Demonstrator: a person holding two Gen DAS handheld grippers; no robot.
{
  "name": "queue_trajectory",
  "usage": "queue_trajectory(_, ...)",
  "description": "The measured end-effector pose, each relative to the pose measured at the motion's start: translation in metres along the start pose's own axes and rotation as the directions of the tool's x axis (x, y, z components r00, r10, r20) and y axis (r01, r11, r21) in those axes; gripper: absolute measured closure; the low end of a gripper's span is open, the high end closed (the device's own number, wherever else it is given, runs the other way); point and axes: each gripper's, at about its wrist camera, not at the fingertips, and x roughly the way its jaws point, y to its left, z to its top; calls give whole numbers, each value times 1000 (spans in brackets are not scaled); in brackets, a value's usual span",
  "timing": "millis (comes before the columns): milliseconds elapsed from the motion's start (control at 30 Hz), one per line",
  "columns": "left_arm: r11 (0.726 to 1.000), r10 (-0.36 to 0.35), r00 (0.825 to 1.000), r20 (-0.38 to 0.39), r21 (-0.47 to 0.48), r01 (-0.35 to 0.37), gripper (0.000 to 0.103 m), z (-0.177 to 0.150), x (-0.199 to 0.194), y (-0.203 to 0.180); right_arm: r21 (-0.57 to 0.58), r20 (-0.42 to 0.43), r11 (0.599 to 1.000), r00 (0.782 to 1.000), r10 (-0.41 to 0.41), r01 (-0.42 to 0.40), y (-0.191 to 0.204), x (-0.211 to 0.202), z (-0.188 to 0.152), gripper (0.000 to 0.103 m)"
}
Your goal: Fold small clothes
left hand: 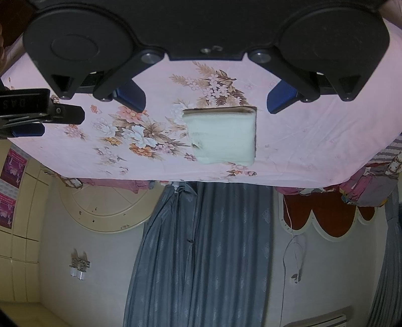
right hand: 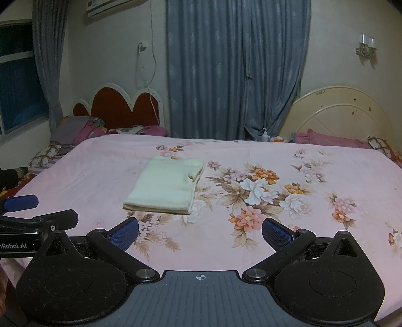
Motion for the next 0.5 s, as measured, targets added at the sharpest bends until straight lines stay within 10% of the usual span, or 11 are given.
queue_trajectory(500, 1000, -13, 1000, -4, 11, 13, 4, 1, -1, -5, -3, 2, 1000, 1000, 3, -3, -3, 0, 1, 0)
